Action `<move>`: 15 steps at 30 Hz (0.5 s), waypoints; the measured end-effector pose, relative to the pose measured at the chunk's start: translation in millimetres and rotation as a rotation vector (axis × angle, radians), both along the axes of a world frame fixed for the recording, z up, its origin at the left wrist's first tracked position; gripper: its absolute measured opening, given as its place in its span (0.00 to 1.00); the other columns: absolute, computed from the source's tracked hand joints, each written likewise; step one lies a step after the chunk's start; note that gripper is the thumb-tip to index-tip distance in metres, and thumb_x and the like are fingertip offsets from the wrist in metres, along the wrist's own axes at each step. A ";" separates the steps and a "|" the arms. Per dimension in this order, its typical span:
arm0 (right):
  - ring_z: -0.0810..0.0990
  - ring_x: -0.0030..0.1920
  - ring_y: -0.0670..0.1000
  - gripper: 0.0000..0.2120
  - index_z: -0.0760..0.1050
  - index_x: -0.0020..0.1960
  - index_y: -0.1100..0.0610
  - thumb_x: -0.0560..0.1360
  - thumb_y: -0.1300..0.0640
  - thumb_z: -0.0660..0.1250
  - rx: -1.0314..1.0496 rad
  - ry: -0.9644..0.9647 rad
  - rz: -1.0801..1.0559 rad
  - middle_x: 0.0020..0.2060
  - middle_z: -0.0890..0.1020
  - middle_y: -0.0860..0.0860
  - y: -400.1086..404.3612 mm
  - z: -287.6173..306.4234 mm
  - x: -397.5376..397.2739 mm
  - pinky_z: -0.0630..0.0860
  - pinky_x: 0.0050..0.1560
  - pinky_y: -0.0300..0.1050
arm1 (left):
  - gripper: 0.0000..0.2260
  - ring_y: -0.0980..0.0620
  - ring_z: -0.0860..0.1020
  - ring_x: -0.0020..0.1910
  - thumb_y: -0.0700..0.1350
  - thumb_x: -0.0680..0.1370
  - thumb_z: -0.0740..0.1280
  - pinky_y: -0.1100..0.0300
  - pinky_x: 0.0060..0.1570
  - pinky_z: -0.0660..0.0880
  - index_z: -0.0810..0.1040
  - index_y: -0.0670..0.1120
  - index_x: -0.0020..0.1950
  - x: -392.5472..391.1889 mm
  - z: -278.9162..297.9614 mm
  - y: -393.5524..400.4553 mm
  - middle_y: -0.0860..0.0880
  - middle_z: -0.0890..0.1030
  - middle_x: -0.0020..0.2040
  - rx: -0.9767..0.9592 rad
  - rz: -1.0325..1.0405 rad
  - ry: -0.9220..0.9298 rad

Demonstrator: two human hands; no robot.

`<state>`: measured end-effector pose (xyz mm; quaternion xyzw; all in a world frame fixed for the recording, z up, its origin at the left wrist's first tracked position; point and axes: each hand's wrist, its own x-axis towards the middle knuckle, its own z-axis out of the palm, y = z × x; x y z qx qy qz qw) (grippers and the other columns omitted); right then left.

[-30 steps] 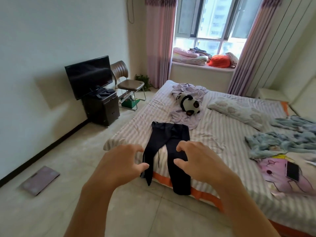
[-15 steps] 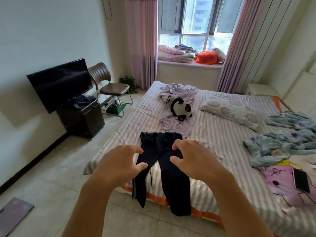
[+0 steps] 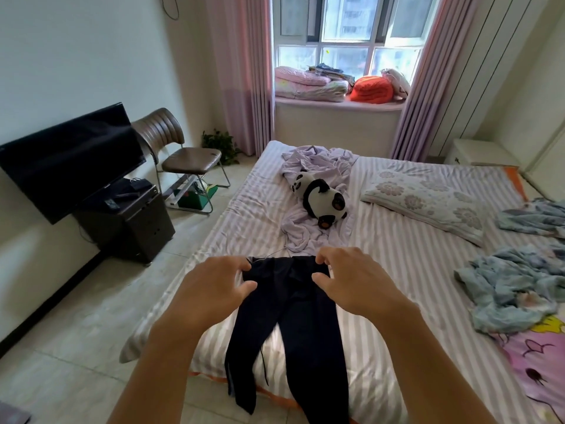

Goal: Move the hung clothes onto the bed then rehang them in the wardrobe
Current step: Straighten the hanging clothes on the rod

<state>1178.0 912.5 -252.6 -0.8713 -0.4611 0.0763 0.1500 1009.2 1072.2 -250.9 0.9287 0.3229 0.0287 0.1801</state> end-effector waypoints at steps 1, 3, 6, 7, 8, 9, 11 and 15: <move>0.76 0.54 0.47 0.15 0.73 0.63 0.51 0.79 0.47 0.64 -0.004 0.007 -0.003 0.53 0.78 0.46 9.6 -4.5 11.2 0.73 0.51 0.42 | 0.18 0.55 0.78 0.59 0.56 0.77 0.68 0.60 0.54 0.71 0.76 0.54 0.66 12.8 -4.3 9.6 0.54 0.80 0.59 -0.006 -0.012 0.003; 0.76 0.54 0.48 0.14 0.73 0.63 0.51 0.79 0.47 0.64 -0.019 0.027 -0.015 0.54 0.79 0.46 29.7 -14.8 33.1 0.74 0.53 0.42 | 0.18 0.55 0.78 0.58 0.56 0.78 0.68 0.61 0.53 0.70 0.76 0.54 0.66 38.6 -14.7 30.8 0.54 0.80 0.59 -0.029 -0.023 0.007; 0.77 0.55 0.48 0.12 0.74 0.61 0.51 0.79 0.48 0.64 -0.022 0.036 -0.052 0.55 0.79 0.46 61.2 -31.2 67.2 0.74 0.53 0.43 | 0.18 0.55 0.78 0.58 0.56 0.78 0.68 0.61 0.54 0.71 0.76 0.53 0.66 78.6 -31.7 67.6 0.54 0.81 0.59 -0.050 -0.044 -0.004; 0.77 0.55 0.48 0.11 0.74 0.60 0.51 0.80 0.49 0.63 -0.021 0.040 -0.070 0.55 0.79 0.46 72.7 -36.0 79.7 0.75 0.53 0.43 | 0.17 0.55 0.78 0.58 0.55 0.78 0.68 0.61 0.54 0.71 0.77 0.53 0.65 93.1 -37.1 81.6 0.53 0.81 0.58 -0.059 -0.051 -0.006; 0.77 0.55 0.48 0.11 0.74 0.60 0.51 0.80 0.50 0.63 -0.029 0.044 -0.083 0.55 0.79 0.46 84.1 -40.5 91.9 0.75 0.54 0.44 | 0.16 0.55 0.79 0.57 0.54 0.78 0.68 0.61 0.53 0.71 0.78 0.53 0.64 106.7 -42.9 95.5 0.53 0.81 0.57 -0.064 -0.055 -0.006; 0.78 0.55 0.48 0.10 0.74 0.60 0.51 0.80 0.51 0.63 -0.044 0.052 -0.094 0.55 0.79 0.47 95.3 -44.9 103.1 0.75 0.54 0.44 | 0.14 0.55 0.79 0.56 0.54 0.78 0.67 0.61 0.52 0.71 0.78 0.53 0.63 119.6 -49.0 108.8 0.53 0.82 0.56 -0.066 -0.056 -0.003; 0.78 0.54 0.49 0.09 0.75 0.59 0.52 0.80 0.51 0.63 -0.068 0.063 -0.112 0.55 0.80 0.47 118.7 -55.3 126.0 0.76 0.54 0.45 | 0.13 0.54 0.79 0.56 0.53 0.79 0.67 0.59 0.53 0.73 0.79 0.52 0.62 145.9 -63.4 136.1 0.53 0.82 0.55 -0.070 -0.049 0.001; 0.78 0.55 0.49 0.10 0.75 0.59 0.52 0.80 0.52 0.63 -0.076 0.087 -0.111 0.56 0.80 0.47 165.2 -79.5 171.4 0.75 0.55 0.44 | 0.13 0.52 0.79 0.57 0.52 0.79 0.67 0.56 0.55 0.74 0.79 0.51 0.62 198.4 -100.0 186.6 0.52 0.82 0.56 -0.116 -0.028 0.041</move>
